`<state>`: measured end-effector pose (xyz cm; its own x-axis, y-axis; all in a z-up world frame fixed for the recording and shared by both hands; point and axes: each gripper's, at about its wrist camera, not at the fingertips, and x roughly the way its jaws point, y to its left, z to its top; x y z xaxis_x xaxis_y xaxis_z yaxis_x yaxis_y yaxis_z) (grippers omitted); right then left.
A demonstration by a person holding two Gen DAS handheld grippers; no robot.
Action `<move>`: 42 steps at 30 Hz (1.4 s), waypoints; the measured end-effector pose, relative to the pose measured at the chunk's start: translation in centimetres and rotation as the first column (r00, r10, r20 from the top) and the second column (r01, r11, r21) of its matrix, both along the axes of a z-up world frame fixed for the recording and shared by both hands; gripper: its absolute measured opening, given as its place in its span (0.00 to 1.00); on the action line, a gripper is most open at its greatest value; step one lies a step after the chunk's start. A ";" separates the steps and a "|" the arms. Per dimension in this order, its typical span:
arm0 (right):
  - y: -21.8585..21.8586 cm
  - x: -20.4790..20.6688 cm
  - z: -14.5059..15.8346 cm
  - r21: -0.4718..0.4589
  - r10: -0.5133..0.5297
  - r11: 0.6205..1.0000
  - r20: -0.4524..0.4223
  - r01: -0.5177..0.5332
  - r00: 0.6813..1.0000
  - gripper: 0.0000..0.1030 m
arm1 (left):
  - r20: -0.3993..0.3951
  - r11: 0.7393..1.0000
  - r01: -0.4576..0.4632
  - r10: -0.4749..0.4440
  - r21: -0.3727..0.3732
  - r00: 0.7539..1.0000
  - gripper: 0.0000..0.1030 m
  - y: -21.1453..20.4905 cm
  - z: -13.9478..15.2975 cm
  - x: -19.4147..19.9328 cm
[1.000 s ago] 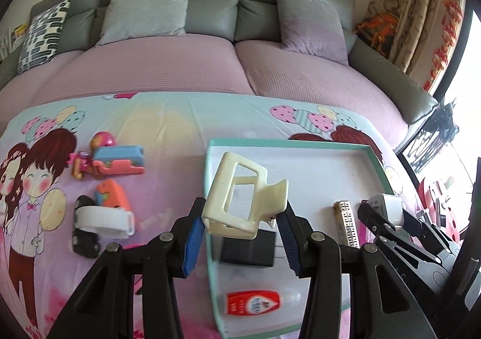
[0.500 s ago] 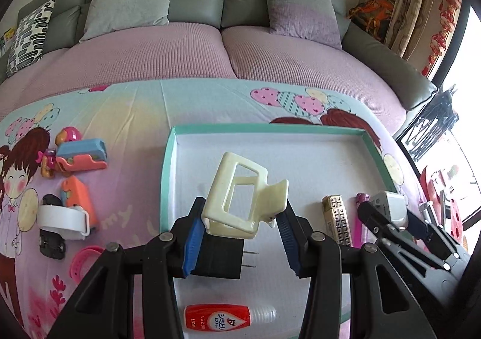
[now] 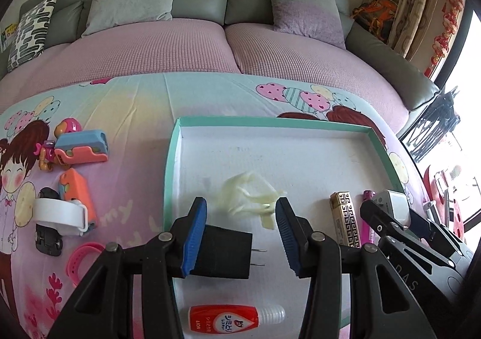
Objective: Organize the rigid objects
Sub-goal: 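Place the cream stand in the green tray with the left tool while the right tool places the white charger, then move both open tools back toward the items on the bed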
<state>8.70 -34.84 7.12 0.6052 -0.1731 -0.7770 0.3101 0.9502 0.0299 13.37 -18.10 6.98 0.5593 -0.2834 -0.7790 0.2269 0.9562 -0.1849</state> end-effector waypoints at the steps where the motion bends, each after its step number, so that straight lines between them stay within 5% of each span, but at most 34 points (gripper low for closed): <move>1: 0.0 0.0 0.0 -0.002 0.002 1.000 -0.001 -0.002 1.000 0.59 | -0.001 1.000 -0.001 0.001 0.000 1.000 0.47 0.1 0.0 0.0; 19: 0.4 0.3 -0.3 -0.037 0.007 0.999 -0.013 -0.007 1.000 0.60 | 0.041 0.998 -0.054 0.053 0.043 0.998 0.60 1.2 1.2 -0.2; 22: 0.5 0.3 -0.3 -0.035 0.015 0.999 -0.011 -0.016 1.000 0.71 | 0.050 0.997 -0.064 0.062 0.041 0.997 0.66 1.6 1.4 -0.4; 26: 0.7 0.4 -0.4 -0.036 0.023 0.999 -0.015 -0.024 1.000 0.72 | 0.062 0.996 -0.086 0.083 0.038 0.995 0.70 2.1 1.8 -0.4; 32: 0.8 0.4 -0.4 -0.034 0.030 0.999 -0.004 -0.030 1.000 0.91 | 0.076 0.988 -0.146 0.142 0.051 0.987 0.87 3.3 2.0 -0.2; 35: 1.0 0.5 -0.4 -0.040 0.038 0.998 -0.002 -0.038 0.999 0.99 | 0.082 0.981 -0.182 0.176 0.065 0.981 0.88 4.1 2.0 -0.1; 42: 1.8 0.7 -0.4 -0.043 0.063 0.997 0.010 -0.063 0.998 1.00 | 0.084 0.966 -0.244 0.237 0.080 0.968 0.96 5.8 1.9 0.1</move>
